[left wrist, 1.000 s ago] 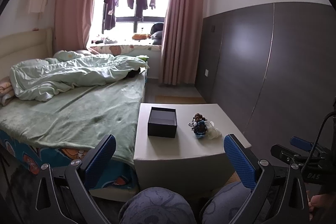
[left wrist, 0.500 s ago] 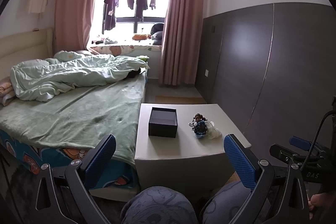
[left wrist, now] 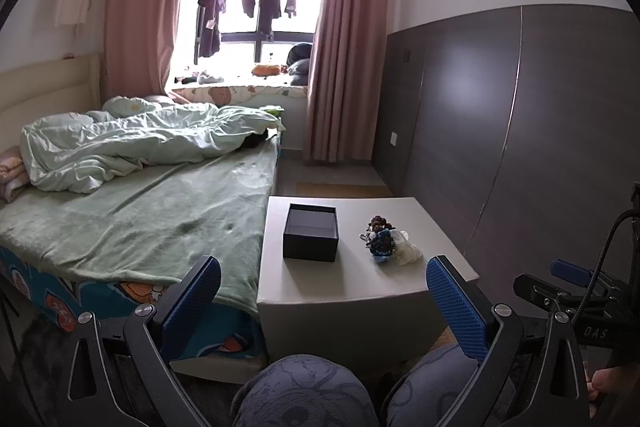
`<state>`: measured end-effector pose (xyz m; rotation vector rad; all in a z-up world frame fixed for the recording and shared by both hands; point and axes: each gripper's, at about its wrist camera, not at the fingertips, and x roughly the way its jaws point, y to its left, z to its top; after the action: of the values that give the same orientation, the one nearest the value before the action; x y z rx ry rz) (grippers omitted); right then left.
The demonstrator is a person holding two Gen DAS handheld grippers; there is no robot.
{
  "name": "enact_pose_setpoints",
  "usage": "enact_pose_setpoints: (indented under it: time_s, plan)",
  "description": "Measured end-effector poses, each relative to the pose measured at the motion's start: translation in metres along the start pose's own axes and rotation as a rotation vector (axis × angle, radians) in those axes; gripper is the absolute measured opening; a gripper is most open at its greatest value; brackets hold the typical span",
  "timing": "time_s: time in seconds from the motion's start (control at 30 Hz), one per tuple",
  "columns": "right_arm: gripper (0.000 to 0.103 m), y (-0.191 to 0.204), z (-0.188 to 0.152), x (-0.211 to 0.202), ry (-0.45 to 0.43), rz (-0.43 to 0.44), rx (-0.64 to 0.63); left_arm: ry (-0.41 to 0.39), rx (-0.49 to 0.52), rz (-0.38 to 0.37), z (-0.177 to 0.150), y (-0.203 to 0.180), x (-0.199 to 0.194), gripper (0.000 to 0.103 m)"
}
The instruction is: Organize jewelry
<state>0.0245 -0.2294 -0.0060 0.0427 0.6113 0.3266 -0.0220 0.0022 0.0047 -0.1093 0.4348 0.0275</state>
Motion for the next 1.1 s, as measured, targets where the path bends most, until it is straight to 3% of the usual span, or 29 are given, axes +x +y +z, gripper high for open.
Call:
enact_pose_setpoints:
  time_s: [0.67,1.1]
  plan:
    - [0.102,-0.002,0.001,0.003,0.006,0.001,0.011,0.004,0.005,-0.003,0.002,-0.006,0.004,0.103]
    - [0.102,-0.019,0.014,0.038,0.045,-0.025,0.054,0.059,0.004,-0.049,0.012,-0.006,0.053,0.103]
